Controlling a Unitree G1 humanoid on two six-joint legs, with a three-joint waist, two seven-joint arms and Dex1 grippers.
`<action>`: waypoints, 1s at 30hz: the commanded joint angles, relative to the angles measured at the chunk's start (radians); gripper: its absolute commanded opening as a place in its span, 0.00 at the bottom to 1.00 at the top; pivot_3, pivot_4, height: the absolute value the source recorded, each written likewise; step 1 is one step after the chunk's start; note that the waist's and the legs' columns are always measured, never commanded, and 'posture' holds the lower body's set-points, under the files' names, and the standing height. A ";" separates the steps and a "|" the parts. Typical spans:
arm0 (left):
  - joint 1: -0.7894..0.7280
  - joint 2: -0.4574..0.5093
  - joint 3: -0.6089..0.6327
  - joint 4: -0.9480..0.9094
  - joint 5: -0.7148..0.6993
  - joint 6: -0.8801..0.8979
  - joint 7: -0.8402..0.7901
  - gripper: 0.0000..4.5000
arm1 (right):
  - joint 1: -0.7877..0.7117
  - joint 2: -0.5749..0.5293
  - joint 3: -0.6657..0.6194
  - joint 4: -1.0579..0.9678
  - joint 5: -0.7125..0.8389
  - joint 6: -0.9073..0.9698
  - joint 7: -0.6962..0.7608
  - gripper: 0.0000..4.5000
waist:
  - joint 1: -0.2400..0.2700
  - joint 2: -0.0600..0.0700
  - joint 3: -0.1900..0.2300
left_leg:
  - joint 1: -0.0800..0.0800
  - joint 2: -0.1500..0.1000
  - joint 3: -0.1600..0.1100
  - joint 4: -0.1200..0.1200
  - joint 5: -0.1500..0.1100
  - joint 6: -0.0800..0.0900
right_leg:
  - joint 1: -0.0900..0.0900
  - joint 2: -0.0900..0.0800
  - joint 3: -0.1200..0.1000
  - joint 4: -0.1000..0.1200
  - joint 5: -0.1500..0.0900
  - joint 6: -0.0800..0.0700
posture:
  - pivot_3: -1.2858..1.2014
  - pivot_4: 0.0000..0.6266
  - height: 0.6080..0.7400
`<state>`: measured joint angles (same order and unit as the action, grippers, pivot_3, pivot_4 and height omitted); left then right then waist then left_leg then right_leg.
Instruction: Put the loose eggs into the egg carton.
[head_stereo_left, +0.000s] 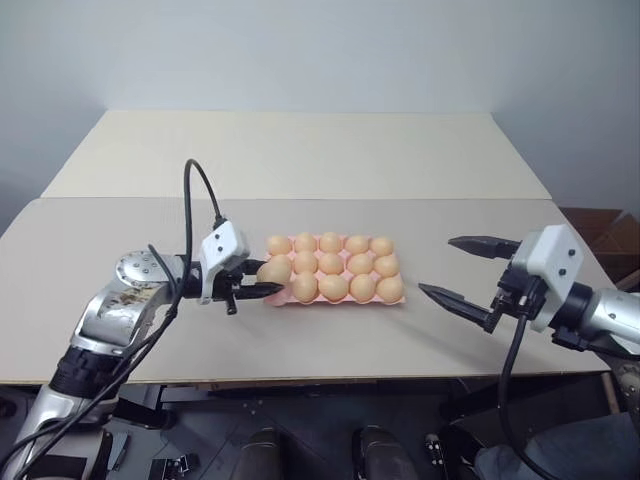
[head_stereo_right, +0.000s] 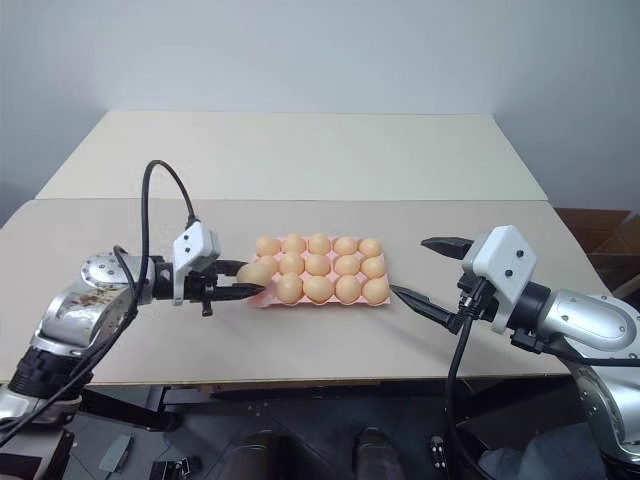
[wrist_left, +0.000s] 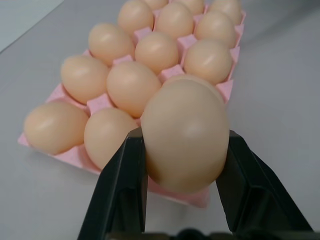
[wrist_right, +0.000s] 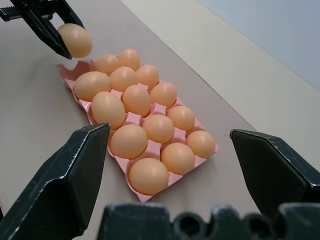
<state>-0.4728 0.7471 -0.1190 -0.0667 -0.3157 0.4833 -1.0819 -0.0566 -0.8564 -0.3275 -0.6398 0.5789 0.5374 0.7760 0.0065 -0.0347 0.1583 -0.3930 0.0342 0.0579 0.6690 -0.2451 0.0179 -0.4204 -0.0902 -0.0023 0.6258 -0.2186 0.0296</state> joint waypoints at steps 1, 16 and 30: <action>-0.022 0.012 0.007 -0.023 -0.011 -0.012 -0.034 0.55 | -0.005 -0.007 -0.034 -0.035 0.019 0.008 -0.014 1.00 | 0.002 0.000 0.000 | 0.000 0.000 0.000 0.000 0.000 0.000 | 0.000 0.000 0.000 0.000 0.000 0.000 | 0.52 0.24 1.00; 0.132 0.158 0.373 -0.074 -0.139 -0.022 -0.059 0.99 | -0.035 -0.015 -0.001 0.019 0.016 -0.023 0.023 1.00 | -0.013 0.000 0.000 | 0.000 0.001 0.000 0.000 0.000 0.000 | -0.001 0.000 0.000 0.000 0.000 0.000 | 0.52 0.24 1.00; 0.592 0.194 0.799 -0.151 -0.232 -0.065 -0.138 0.99 | -0.107 -0.010 0.087 0.217 -0.044 -0.101 0.147 1.00 | -0.002 0.000 0.000 | 0.002 0.002 0.002 -0.001 0.000 0.000 | -0.001 -0.001 0.000 0.000 -0.001 -0.001 | 0.52 0.24 1.00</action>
<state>0.1248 0.9417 0.6534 -0.1706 -0.5179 0.4204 -1.2326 -0.1417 -0.8674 -0.2320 -0.4132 0.5350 0.4637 0.9173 0.0049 -0.0346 0.1583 -0.3911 0.0359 0.0597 0.6685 -0.2453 0.0179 -0.4208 -0.0918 -0.0025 0.6261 -0.2193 0.0285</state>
